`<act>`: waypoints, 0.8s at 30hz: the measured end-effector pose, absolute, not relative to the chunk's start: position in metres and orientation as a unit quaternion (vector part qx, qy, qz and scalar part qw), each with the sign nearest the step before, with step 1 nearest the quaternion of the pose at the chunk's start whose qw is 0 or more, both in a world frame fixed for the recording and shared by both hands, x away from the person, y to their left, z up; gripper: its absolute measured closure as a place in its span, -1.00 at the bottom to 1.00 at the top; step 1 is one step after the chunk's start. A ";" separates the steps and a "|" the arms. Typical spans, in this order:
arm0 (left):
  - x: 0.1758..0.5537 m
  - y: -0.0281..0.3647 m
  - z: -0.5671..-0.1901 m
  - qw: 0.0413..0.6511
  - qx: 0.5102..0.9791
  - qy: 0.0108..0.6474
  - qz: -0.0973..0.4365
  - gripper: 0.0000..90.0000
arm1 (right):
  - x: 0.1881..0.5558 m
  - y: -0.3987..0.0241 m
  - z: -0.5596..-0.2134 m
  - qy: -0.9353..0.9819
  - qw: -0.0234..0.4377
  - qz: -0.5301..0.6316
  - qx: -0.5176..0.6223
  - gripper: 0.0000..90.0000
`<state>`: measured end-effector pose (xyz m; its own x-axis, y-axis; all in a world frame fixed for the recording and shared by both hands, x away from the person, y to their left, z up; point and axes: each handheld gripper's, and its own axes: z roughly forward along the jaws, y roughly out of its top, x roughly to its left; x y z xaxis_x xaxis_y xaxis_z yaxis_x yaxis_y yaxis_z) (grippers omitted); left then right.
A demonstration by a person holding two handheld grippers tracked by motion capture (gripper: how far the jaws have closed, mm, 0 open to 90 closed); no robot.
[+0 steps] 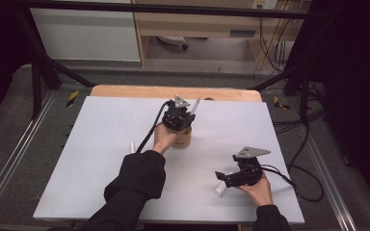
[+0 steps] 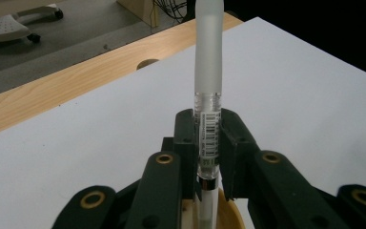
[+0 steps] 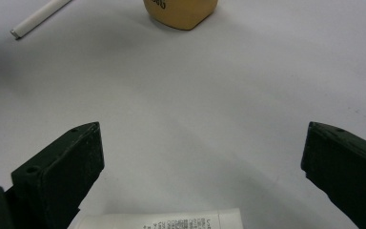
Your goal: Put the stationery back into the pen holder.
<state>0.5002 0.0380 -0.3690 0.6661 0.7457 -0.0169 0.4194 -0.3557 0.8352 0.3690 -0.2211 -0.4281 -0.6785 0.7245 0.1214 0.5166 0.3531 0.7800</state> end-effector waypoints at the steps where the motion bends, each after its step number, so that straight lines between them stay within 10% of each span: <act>1: 0.500 0.038 -0.370 0.436 0.801 0.365 0.186 0.75 | 0.369 -0.221 -0.428 0.813 0.124 0.423 0.381 -0.97; 24: 0.495 0.046 -0.375 0.422 0.815 0.356 0.178 0.74 | 0.369 -0.220 -0.429 0.817 0.121 0.418 0.380 -0.97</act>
